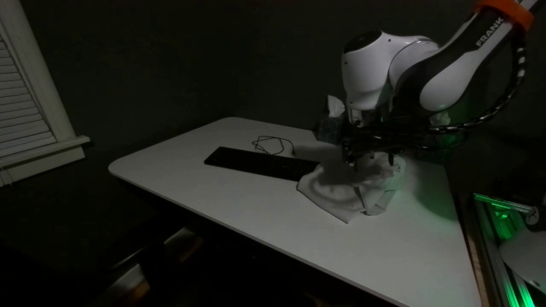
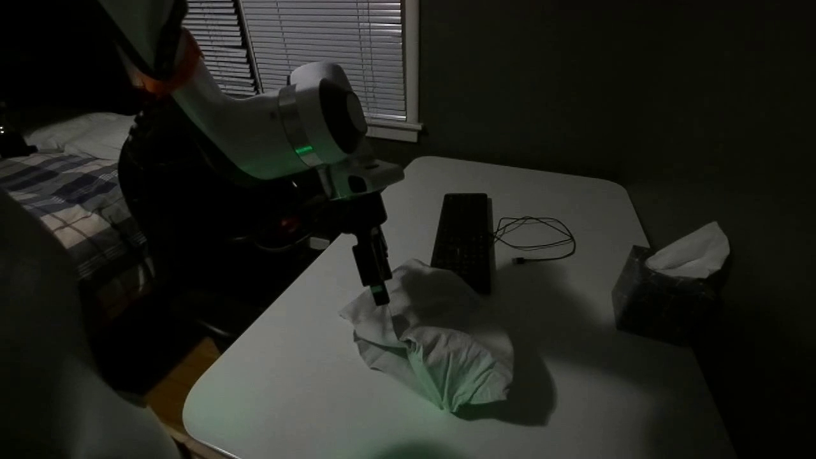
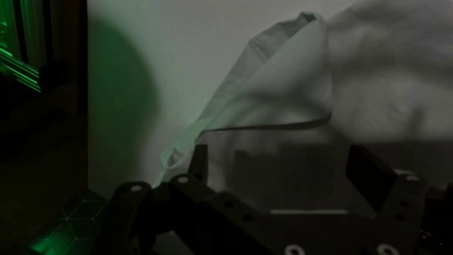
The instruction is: Use the white cloth to cover the right side of the keyboard
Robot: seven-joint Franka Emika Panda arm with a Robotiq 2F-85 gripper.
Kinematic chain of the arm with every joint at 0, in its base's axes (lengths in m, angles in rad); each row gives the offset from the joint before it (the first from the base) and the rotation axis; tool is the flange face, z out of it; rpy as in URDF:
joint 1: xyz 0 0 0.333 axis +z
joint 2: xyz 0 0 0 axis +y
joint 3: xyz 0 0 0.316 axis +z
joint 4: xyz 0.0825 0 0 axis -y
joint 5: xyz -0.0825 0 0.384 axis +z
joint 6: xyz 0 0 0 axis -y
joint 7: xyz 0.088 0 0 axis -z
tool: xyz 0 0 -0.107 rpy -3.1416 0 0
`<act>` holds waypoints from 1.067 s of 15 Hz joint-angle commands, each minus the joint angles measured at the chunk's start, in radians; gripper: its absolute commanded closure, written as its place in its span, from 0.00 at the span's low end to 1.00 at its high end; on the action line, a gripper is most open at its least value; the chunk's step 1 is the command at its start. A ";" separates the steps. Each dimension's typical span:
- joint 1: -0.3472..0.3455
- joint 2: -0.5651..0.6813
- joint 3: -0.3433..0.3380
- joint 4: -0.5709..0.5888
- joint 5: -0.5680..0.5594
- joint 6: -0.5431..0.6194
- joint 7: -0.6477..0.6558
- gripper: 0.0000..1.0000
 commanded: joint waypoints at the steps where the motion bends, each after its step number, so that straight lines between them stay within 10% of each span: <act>1: 0.166 0.054 -0.152 0.021 0.000 -0.021 0.033 0.00; 13: 0.389 0.257 -0.358 0.123 -0.105 -0.006 0.266 0.00; 16: 0.418 0.295 -0.397 0.145 -0.158 0.003 0.315 0.20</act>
